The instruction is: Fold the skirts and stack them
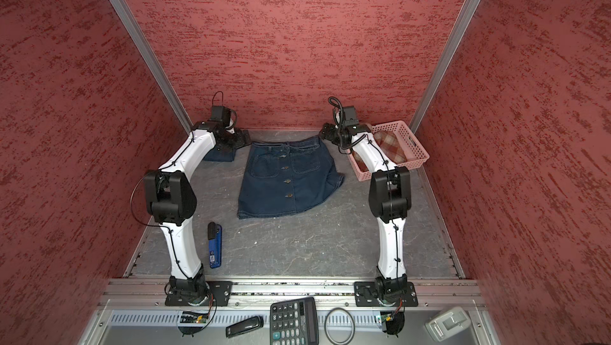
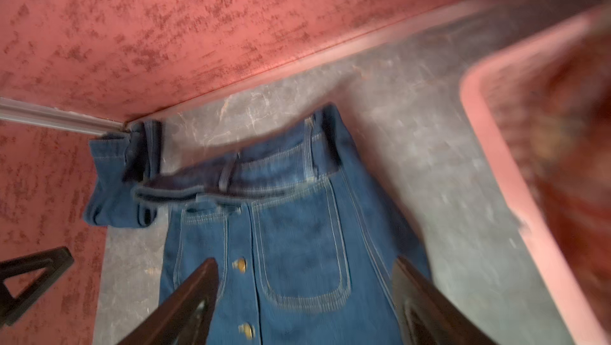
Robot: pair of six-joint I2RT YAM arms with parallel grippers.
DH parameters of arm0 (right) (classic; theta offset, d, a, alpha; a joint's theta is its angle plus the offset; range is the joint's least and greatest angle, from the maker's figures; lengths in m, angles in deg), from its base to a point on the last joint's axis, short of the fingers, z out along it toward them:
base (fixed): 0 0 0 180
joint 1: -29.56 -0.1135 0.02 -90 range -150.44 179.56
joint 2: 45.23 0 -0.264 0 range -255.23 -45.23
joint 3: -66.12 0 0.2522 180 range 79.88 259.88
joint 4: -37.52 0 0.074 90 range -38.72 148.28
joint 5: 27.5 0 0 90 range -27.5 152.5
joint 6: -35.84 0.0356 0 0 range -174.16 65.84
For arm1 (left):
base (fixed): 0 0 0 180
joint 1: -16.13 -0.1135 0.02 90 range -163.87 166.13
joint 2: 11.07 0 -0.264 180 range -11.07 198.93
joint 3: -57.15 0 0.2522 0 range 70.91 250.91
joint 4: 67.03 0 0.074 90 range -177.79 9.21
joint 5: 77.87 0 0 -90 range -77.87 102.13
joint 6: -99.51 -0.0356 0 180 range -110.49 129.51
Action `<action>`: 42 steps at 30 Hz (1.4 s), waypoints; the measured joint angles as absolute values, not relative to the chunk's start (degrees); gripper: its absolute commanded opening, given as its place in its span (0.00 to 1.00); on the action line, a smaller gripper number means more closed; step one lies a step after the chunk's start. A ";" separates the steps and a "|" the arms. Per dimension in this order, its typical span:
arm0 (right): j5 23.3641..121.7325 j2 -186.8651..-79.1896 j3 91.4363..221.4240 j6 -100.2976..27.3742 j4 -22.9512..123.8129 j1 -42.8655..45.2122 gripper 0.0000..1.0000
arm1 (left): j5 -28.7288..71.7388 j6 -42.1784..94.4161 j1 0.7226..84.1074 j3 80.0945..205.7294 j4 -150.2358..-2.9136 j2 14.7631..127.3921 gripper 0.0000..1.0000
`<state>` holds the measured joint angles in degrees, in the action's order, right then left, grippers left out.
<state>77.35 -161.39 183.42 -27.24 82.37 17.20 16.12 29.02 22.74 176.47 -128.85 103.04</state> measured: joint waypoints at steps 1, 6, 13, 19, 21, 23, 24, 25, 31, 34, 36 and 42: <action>76.95 -157.89 179.40 -27.29 81.76 17.11 0.80 | 15.88 28.87 23.48 174.61 -128.48 101.14 0.99; 73.50 -140.84 159.32 -26.41 74.83 15.32 0.75 | 13.94 28.01 27.98 166.66 -126.22 95.76 1.00; 68.39 -132.56 139.08 -22.28 67.09 9.55 0.73 | 13.06 26.99 31.61 163.44 -124.87 101.44 1.00; 66.83 -131.16 132.21 -18.02 64.30 9.04 0.70 | 13.63 26.79 35.35 162.83 -123.08 104.81 1.00; 66.75 -130.92 130.92 -16.58 63.01 9.07 0.68 | 13.63 26.79 36.57 162.39 -122.88 105.44 1.00; 66.73 -130.74 129.92 -15.44 62.09 9.09 0.67 | 13.76 26.83 37.49 160.82 -122.68 105.55 0.99; 66.73 -130.72 129.35 -14.81 61.56 9.09 0.66 | 13.83 26.88 37.73 159.66 -122.66 105.55 1.00; 66.70 -130.70 128.94 -14.28 61.13 9.09 0.64 | 13.96 26.99 37.82 158.63 -122.64 105.55 1.00; 66.55 -130.00 123.67 -9.04 55.03 9.96 0.55 | 13.57 27.21 37.67 153.21 -122.25 104.98 1.00; 66.51 -130.00 121.77 -6.33 52.12 10.79 0.52 | 13.59 27.23 37.67 151.55 -121.04 104.00 1.00; 66.42 -130.22 121.35 -4.78 50.16 11.21 0.50 | 13.61 27.23 37.67 150.92 -120.72 103.54 1.00; 65.61 -132.75 119.91 -1.10 42.75 12.23 0.44 | 13.76 27.25 37.67 150.61 -120.34 103.35 1.00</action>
<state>65.61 -132.75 119.91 -1.10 42.75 12.23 13.76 27.25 37.67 150.61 -120.34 103.35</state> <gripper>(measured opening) 0.455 0.996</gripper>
